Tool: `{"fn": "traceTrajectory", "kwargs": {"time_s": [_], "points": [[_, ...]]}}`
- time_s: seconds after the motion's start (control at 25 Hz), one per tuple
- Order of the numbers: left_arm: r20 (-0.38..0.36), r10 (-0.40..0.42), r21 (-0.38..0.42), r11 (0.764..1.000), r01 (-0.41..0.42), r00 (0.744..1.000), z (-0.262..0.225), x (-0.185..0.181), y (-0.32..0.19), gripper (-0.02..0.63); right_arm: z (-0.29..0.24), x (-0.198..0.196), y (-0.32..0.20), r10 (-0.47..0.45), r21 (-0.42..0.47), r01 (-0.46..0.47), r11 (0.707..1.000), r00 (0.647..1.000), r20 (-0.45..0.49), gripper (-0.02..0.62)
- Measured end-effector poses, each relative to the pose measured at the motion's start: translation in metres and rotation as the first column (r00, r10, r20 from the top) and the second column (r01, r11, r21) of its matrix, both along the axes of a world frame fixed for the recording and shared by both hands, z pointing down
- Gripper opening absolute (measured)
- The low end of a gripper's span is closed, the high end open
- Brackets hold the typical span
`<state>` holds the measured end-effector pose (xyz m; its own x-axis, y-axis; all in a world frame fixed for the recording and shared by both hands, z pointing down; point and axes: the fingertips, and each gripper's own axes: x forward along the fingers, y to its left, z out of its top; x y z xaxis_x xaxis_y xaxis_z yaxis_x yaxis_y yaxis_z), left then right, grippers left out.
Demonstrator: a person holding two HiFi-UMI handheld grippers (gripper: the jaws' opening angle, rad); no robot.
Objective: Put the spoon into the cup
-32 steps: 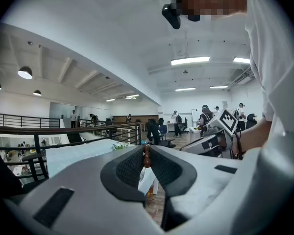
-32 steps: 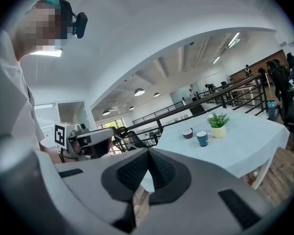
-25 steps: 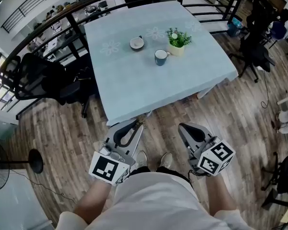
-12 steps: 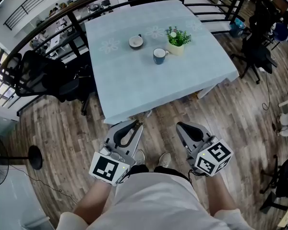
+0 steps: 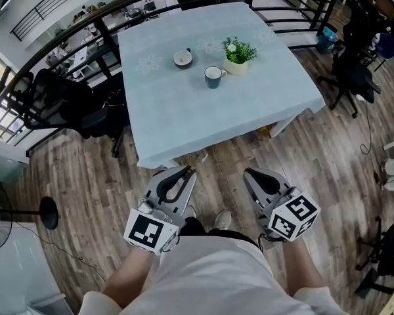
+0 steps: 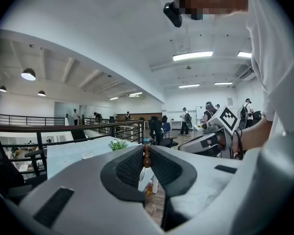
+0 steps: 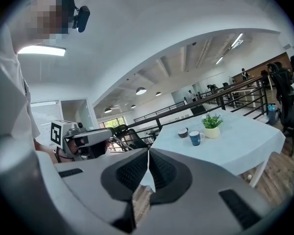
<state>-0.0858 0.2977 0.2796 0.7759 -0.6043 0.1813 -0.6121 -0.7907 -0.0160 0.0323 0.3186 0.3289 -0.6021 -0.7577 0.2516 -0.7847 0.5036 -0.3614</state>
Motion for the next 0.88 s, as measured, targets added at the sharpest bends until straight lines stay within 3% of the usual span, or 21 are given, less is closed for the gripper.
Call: {"fn": "traceTrajectory", "kwargs": {"time_s": [0.44,0.88], "points": [[0.010,-0.018,-0.003,1.000,0.018,1.000,0.005,0.010,-0.004,0.054,0.010,0.022,-0.004,0.027,-0.020,-0.026,0.999,0.999,0.021,0.023],[0.002,-0.030,-0.007,1.000,0.030,1.000,0.018,0.012,-0.050,0.054,0.025,0.035,-0.048,0.042,-0.041,-0.041,0.998,0.999,0.024,0.023]]}}
